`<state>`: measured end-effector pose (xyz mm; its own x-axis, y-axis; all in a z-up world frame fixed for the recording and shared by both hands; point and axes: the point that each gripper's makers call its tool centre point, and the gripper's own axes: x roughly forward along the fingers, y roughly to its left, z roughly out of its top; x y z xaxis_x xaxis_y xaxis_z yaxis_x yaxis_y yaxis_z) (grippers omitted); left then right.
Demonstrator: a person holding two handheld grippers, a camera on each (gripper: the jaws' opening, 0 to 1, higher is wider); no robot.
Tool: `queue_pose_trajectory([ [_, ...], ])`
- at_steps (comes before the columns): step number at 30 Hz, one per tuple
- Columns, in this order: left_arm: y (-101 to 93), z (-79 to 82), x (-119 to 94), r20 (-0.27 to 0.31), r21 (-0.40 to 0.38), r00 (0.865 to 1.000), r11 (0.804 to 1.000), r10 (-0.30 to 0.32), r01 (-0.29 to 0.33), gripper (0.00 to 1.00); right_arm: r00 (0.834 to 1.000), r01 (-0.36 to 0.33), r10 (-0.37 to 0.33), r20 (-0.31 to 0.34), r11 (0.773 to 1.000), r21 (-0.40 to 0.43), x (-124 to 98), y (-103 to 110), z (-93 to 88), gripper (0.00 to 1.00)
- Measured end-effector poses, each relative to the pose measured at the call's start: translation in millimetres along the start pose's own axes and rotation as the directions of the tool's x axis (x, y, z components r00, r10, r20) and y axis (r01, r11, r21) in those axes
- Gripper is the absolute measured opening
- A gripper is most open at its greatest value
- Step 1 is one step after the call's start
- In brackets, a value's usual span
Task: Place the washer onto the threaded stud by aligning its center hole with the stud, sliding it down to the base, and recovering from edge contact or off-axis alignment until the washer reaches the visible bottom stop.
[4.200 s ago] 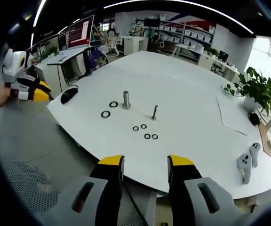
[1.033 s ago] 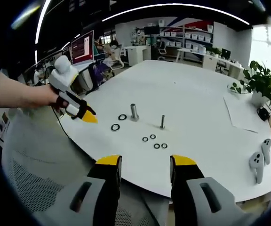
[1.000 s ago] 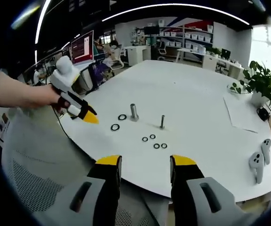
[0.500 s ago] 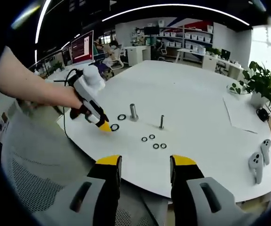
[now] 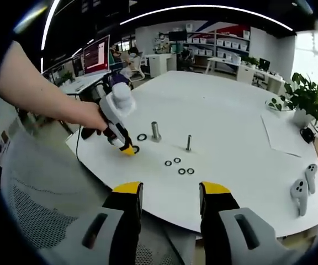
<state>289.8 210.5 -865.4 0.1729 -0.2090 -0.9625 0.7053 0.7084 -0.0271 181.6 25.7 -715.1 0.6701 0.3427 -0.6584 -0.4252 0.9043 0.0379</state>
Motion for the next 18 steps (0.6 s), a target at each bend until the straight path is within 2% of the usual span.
queue_pose_trajectory([
  [2, 0.7, 2.7, -0.5, 0.007, -0.026, 1.0, 1.0, -0.01, 0.01, 0.22, 1.0, 0.001, -0.001, 0.0, 1.0, -0.002, 0.1, -0.1, -0.1, 0.44],
  [5, -0.7, 4.7, 1.0, -0.005, -0.019, 1.0, 1.0, -0.02, 0.02, 0.24, 1.0, -0.002, 0.002, 0.001, 1.0, -0.001, 0.3, 0.0, 0.5, 0.44],
  [6, -1.1, 4.8, 1.3, -0.011, -0.004, 1.0, 1.0, -0.019, 0.019, 0.24, 1.0, -0.002, 0.002, 0.001, 1.0, -0.002, 0.3, 0.1, 0.6, 0.43],
  [9, 0.3, 4.3, 1.1, -0.034, 0.132, 0.999, 0.991, 0.019, -0.015, 0.22, 1.0, -0.003, 0.003, -0.002, 1.0, -0.004, 0.6, 0.0, 0.1, 0.43],
  [11, -2.1, 5.7, 2.5, -0.047, 0.102, 0.999, 0.995, 0.01, -0.005, 0.21, 1.0, -0.004, 0.004, -0.004, 1.0, -0.007, 1.0, 0.1, -0.3, 0.43],
  [18, -0.7, 6.0, 2.1, -0.129, 0.118, 0.992, 0.993, -0.005, 0.02, 0.22, 1.0, -0.005, 0.005, -0.001, 1.0, -0.008, 1.2, 0.3, 0.1, 0.43],
])
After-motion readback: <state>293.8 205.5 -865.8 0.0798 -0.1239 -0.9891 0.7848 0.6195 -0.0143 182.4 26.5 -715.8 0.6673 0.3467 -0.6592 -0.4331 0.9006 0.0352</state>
